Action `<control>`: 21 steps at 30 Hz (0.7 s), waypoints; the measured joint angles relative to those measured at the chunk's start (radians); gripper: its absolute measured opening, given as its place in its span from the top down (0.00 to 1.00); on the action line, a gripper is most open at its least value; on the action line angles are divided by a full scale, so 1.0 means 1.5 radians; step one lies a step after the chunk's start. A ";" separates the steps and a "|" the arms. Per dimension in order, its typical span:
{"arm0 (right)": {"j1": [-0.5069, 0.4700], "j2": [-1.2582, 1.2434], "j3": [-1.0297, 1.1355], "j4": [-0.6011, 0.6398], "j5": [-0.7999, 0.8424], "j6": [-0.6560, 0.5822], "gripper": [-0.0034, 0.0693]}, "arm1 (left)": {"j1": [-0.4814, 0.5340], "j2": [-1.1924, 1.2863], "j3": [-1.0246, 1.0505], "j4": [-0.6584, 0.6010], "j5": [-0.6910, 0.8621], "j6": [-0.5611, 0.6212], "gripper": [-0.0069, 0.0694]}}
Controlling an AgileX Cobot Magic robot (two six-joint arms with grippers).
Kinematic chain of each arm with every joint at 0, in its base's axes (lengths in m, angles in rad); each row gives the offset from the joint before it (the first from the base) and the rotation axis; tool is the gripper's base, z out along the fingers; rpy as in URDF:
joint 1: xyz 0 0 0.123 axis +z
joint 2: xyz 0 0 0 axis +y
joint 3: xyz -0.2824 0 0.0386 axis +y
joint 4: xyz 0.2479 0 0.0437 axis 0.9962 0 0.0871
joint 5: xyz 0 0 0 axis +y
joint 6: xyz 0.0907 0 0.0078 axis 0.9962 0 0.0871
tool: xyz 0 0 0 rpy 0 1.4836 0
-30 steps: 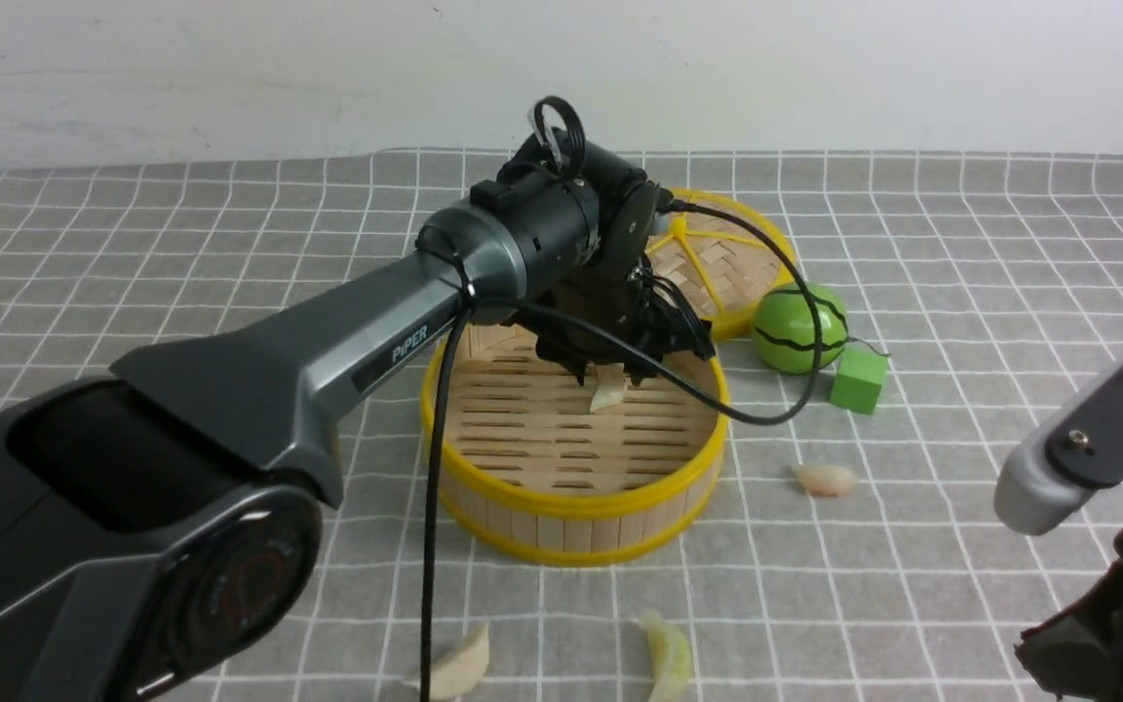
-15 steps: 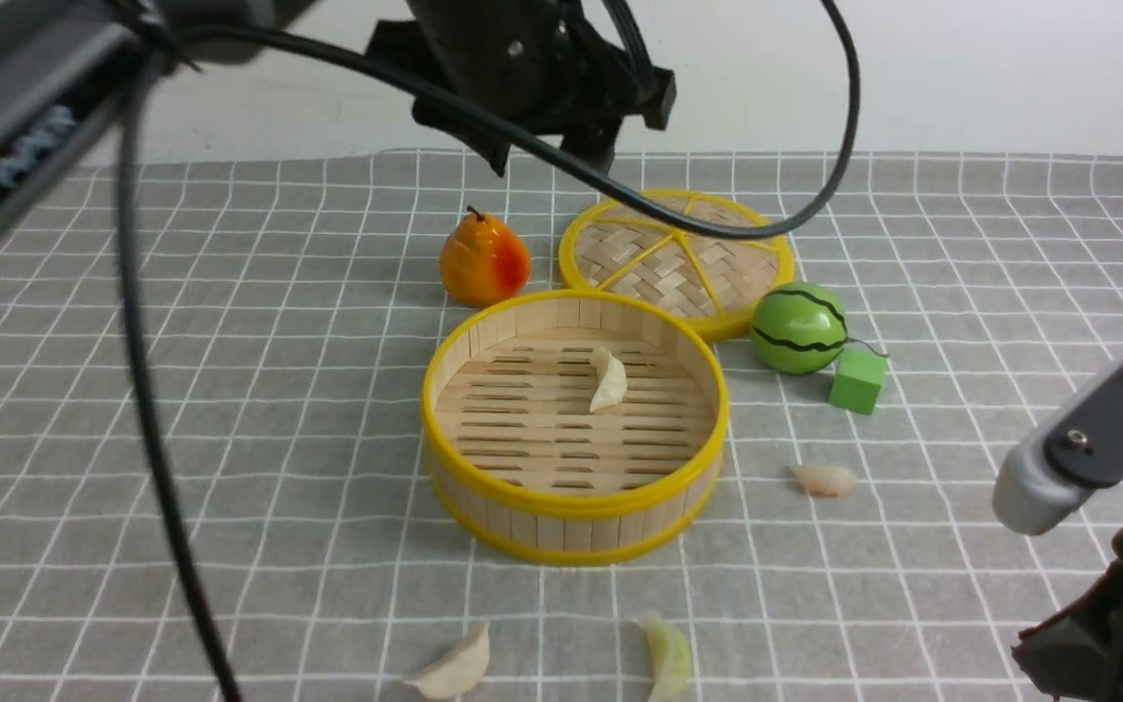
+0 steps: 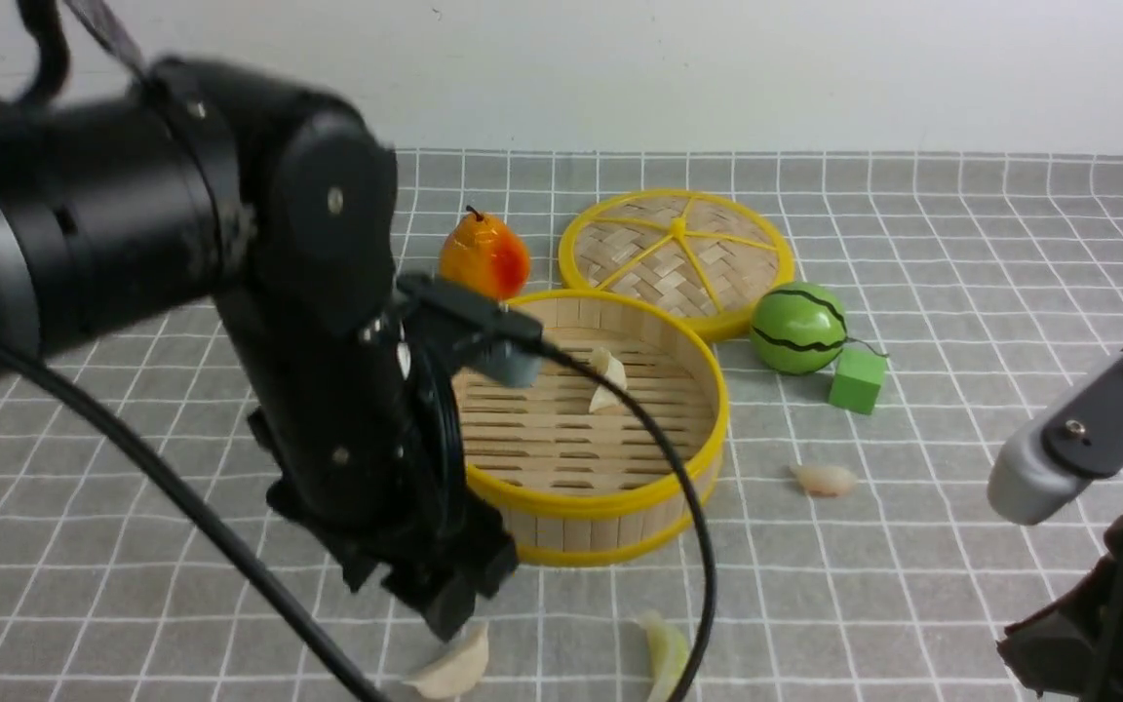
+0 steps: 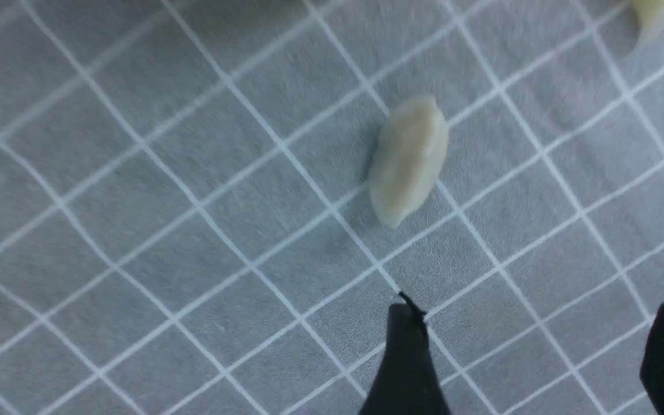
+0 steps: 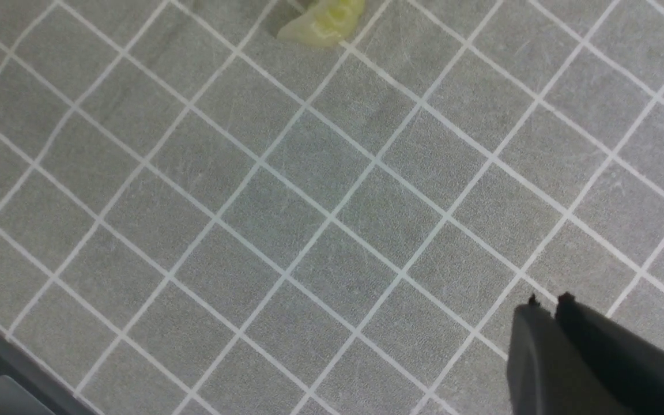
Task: Put the dumplings into the steamer on the table with the grey tablecloth.
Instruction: 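Reach for and grasp a dumpling on the table with the left gripper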
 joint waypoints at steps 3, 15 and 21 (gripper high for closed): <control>0.000 0.000 0.000 0.000 -0.006 0.000 0.90 | 0.000 0.004 0.049 -0.001 -0.069 0.000 0.25; 0.000 0.000 0.000 0.000 -0.006 0.000 0.90 | 0.000 0.132 0.075 0.004 -0.210 -0.011 0.25; 0.000 0.000 0.000 0.000 -0.006 0.000 0.89 | 0.000 0.175 0.077 0.013 -0.227 -0.060 0.35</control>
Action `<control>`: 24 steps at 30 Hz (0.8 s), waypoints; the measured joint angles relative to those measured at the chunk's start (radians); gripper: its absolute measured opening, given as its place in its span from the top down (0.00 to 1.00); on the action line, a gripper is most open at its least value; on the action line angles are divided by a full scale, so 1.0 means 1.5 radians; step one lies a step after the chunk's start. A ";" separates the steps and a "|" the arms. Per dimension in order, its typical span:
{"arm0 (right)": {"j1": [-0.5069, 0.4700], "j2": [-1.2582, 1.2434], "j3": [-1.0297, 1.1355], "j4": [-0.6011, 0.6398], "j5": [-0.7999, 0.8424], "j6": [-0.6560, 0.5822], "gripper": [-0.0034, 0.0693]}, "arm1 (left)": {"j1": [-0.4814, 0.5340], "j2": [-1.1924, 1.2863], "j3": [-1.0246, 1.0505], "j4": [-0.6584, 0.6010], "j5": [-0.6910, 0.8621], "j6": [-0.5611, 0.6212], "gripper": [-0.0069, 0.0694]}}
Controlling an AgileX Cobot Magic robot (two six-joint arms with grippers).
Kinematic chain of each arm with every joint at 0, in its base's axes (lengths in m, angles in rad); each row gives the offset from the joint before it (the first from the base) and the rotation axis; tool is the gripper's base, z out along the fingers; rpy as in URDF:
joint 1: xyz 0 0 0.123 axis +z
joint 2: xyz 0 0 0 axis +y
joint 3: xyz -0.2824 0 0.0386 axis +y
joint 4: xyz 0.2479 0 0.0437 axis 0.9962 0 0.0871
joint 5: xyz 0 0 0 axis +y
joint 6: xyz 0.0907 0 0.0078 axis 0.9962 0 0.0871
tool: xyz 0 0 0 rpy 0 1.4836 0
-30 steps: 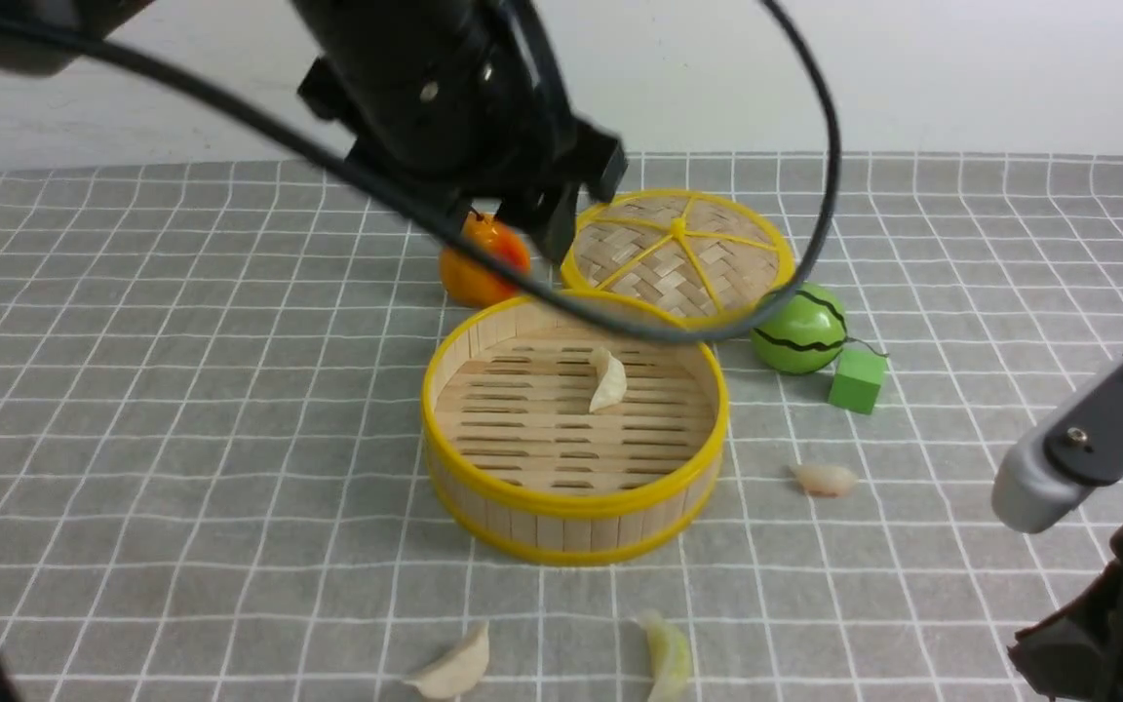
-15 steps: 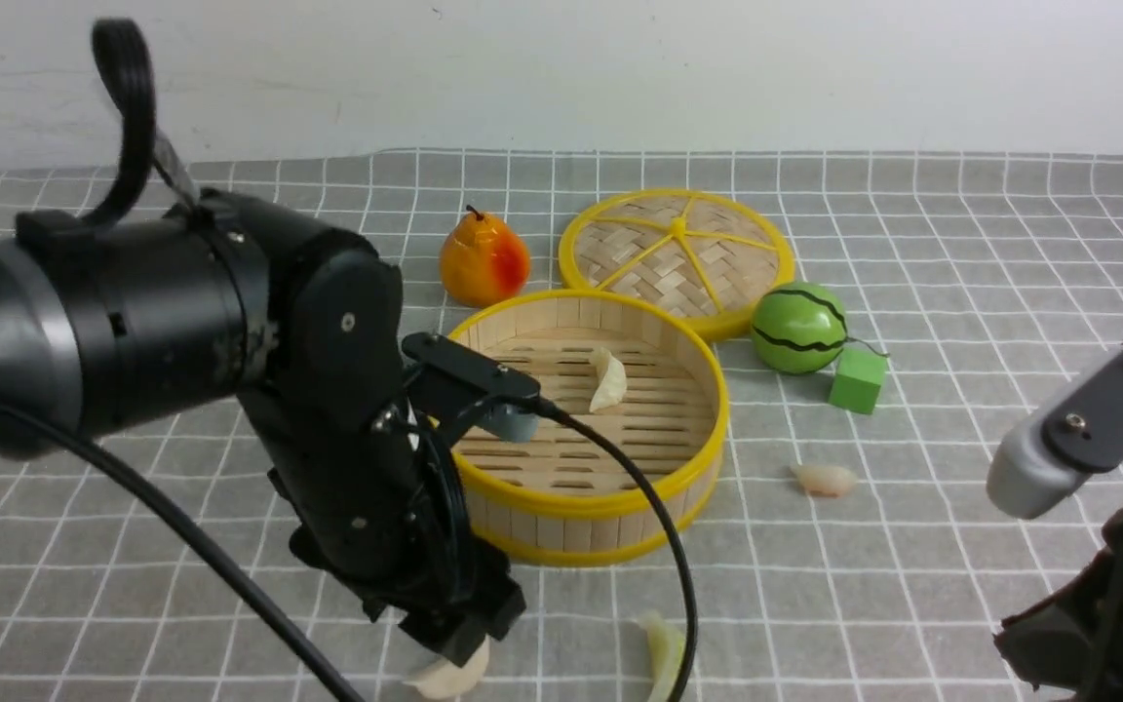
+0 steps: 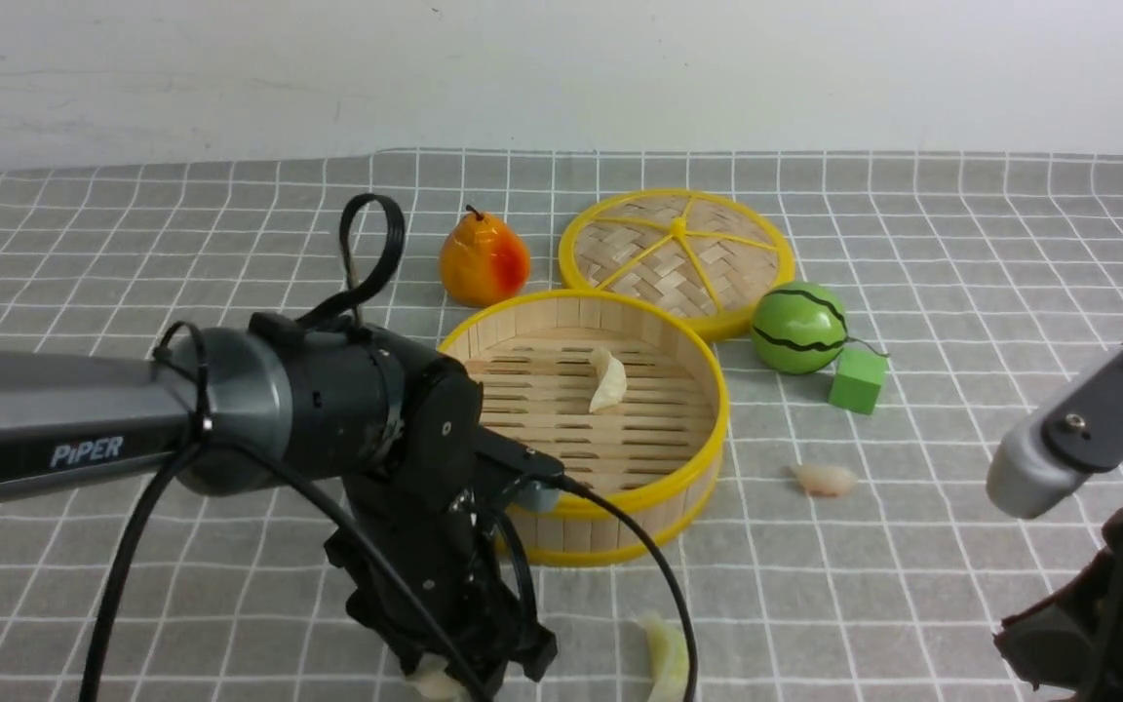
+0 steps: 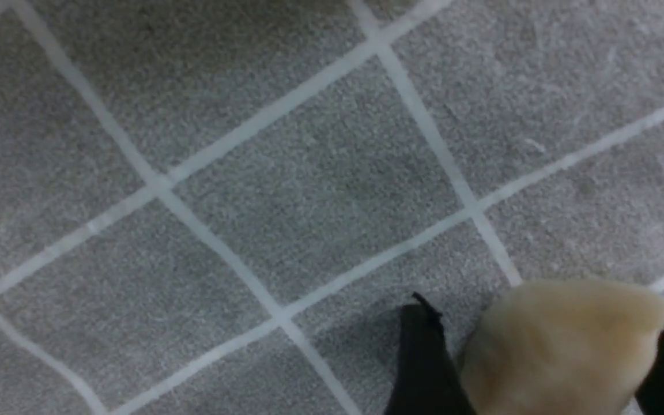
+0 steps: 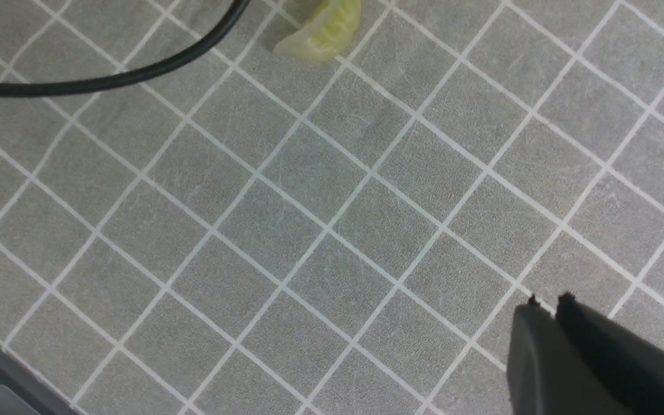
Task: Put the dumplings into the steamer on the table with the grey tablecloth.
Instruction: 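Reach for and grasp a dumpling on the table with the left gripper, then place the dumpling into the bamboo steamer basket with the left gripper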
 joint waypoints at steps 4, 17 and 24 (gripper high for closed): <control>0.000 0.000 0.000 -0.002 0.000 0.000 0.89 | 0.000 -0.002 -0.002 0.007 0.001 -0.029 0.58; 0.000 0.000 0.000 -0.002 0.000 0.000 0.89 | 0.000 -0.086 -0.208 0.012 0.114 -0.045 0.59; 0.000 0.000 0.000 -0.002 -0.002 0.000 0.88 | 0.028 0.057 -0.417 0.031 0.136 -0.109 0.59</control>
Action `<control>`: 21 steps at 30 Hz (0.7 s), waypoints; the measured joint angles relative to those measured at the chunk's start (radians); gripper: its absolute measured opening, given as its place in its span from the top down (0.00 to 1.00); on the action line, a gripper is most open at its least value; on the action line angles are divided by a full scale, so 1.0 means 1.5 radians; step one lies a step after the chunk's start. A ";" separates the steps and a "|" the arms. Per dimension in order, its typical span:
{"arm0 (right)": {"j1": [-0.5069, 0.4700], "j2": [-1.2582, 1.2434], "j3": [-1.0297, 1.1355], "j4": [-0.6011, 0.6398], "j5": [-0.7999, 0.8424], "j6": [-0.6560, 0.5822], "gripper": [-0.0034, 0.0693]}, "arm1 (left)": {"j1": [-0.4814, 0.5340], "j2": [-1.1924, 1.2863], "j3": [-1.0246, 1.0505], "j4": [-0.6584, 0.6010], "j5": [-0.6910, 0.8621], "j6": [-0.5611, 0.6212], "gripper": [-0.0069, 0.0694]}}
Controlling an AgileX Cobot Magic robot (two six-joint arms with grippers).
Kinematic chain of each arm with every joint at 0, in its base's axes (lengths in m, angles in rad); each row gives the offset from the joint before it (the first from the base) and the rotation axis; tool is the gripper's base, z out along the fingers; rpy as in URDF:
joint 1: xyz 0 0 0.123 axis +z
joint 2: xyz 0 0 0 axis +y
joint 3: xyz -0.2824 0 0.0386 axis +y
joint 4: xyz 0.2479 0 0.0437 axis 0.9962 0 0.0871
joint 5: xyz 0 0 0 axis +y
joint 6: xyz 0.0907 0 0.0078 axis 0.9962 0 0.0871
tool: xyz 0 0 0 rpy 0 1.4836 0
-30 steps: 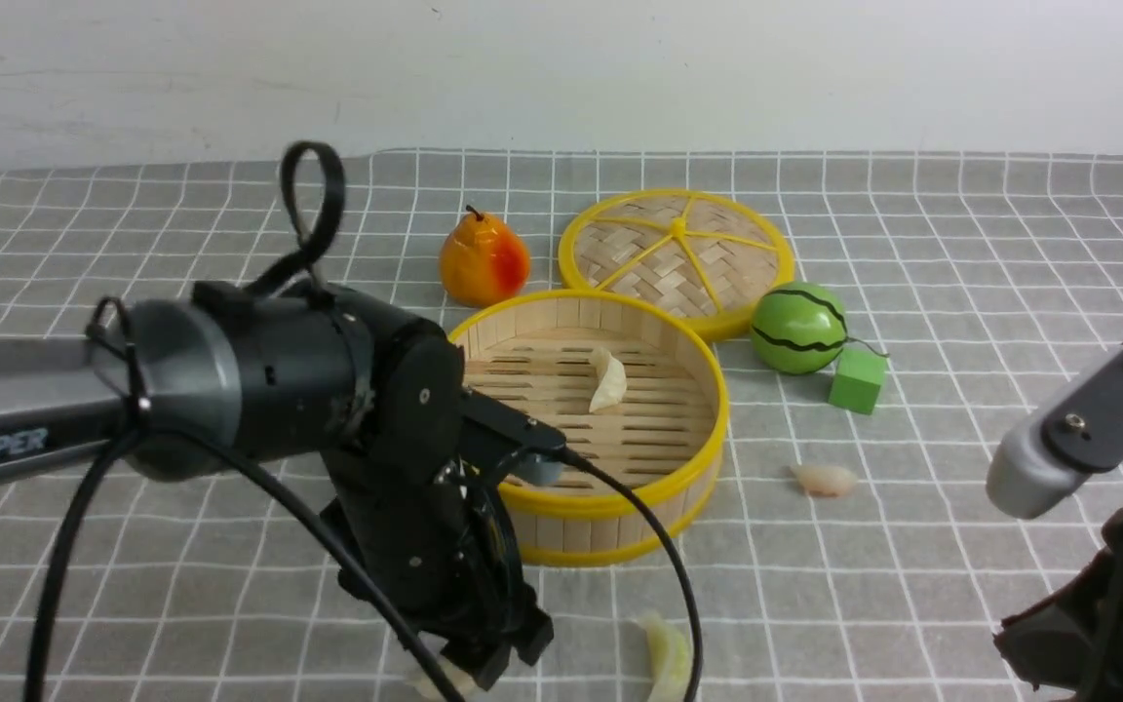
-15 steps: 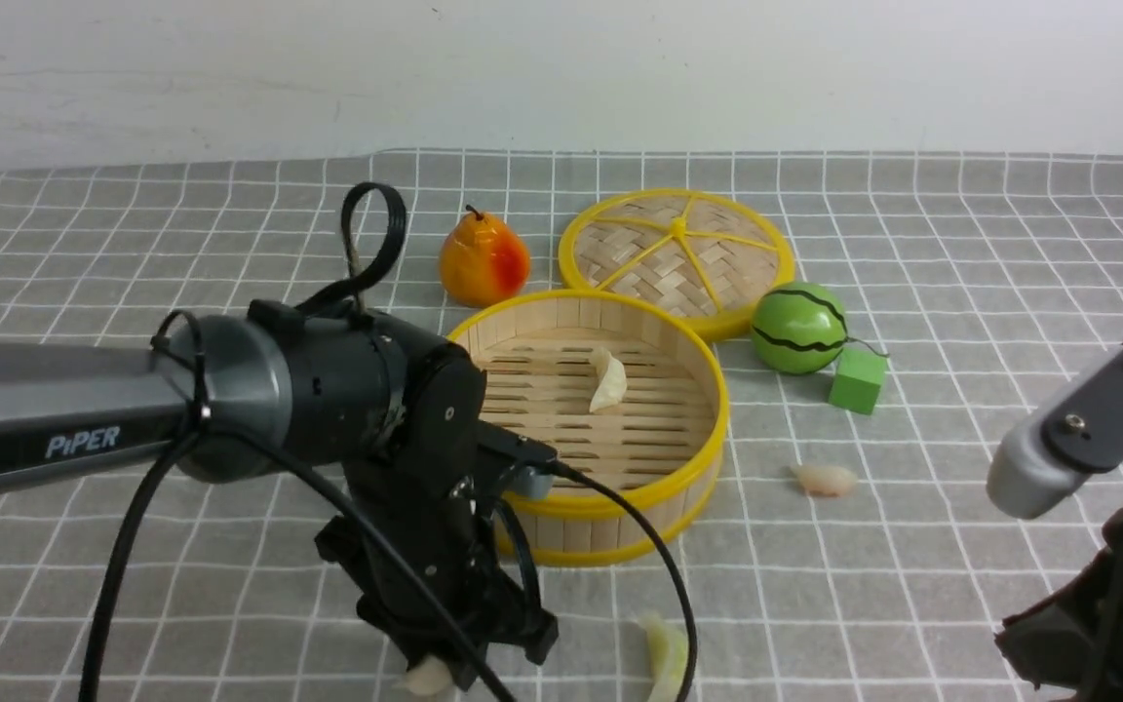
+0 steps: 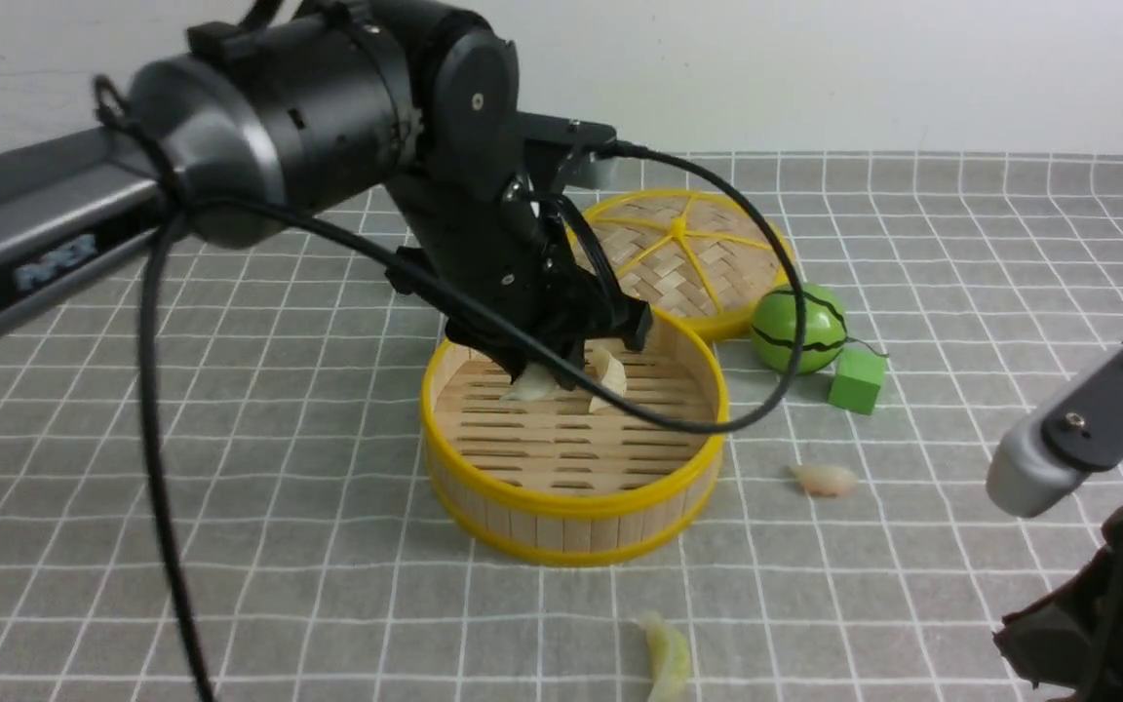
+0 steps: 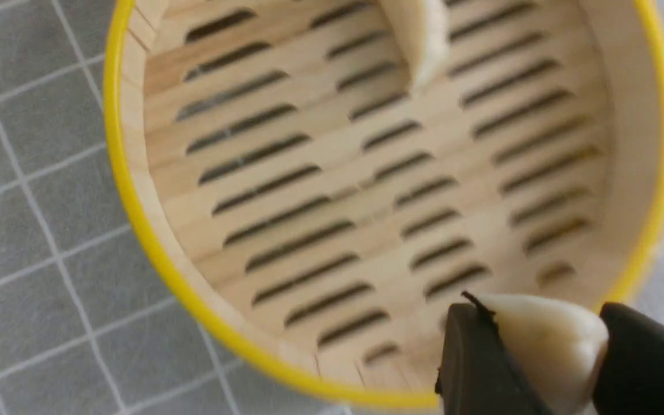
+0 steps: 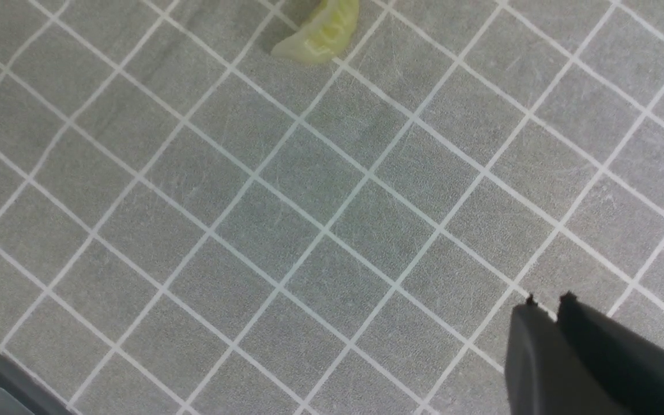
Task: Put the dumplings into the steamer on the table with the grey tablecloth.
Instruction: 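Place the dumpling into the bamboo steamer basket with the left gripper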
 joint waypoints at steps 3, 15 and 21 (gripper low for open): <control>0.000 0.000 0.000 0.001 0.002 0.000 0.87 | 0.028 0.086 -0.083 0.000 0.023 -0.036 0.59; 0.000 0.000 0.000 0.002 0.002 0.000 0.85 | 0.058 0.245 -0.219 0.000 0.016 -0.052 0.58; 0.000 0.000 0.000 0.002 0.002 0.000 0.84 | 0.058 0.249 -0.221 0.000 0.012 -0.053 0.37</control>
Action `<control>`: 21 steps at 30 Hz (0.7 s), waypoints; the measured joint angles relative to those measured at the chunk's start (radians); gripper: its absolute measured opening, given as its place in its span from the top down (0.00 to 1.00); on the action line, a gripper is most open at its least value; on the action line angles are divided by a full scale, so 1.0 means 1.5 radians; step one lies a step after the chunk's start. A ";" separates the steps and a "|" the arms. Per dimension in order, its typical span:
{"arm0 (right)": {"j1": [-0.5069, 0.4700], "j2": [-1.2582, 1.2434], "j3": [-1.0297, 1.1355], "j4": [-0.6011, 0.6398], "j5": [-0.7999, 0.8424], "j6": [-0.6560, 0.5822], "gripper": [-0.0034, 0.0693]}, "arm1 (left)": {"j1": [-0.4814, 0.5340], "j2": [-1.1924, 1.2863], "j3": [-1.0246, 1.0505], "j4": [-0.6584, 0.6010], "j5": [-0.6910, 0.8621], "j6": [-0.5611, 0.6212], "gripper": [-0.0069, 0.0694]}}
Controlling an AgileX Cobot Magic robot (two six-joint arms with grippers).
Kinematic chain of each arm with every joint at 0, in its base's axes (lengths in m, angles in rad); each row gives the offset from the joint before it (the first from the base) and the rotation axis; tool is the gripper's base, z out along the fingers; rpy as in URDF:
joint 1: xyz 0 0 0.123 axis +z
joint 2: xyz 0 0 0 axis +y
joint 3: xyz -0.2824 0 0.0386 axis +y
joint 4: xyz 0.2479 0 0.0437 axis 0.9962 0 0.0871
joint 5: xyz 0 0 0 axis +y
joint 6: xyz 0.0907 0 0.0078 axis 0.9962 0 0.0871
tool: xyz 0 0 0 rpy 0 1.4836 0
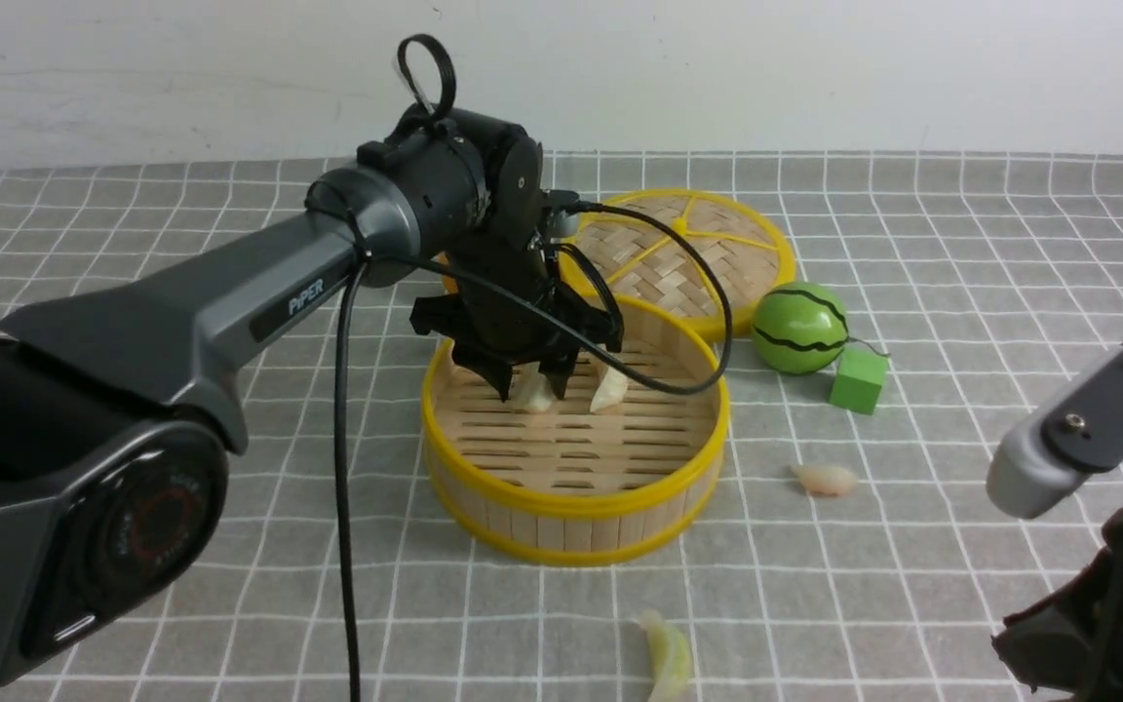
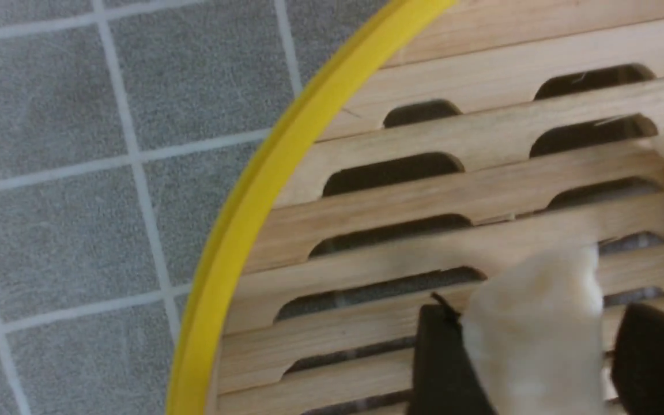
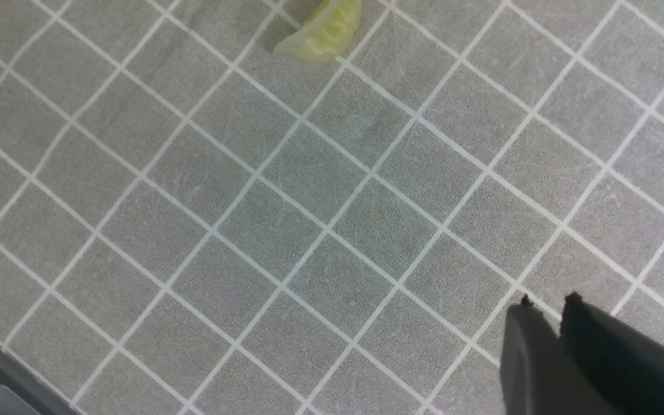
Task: Put the dumplings into the steamer on the table with the grey tablecloth.
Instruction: 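Place the dumpling into the bamboo steamer basket with the left gripper, then reach for and grasp a dumpling lying on the table beside the steamer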
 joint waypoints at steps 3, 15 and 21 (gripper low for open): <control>0.000 0.000 -0.005 0.000 0.001 0.000 0.83 | 0.000 -0.008 0.000 0.000 0.016 0.000 0.30; 0.045 0.113 -0.146 -0.002 0.052 0.000 0.85 | 0.000 -0.277 -0.034 0.074 0.137 0.021 0.52; 0.155 0.228 -0.185 -0.001 -0.011 0.031 0.94 | 0.000 -0.467 0.023 0.099 0.142 0.029 0.87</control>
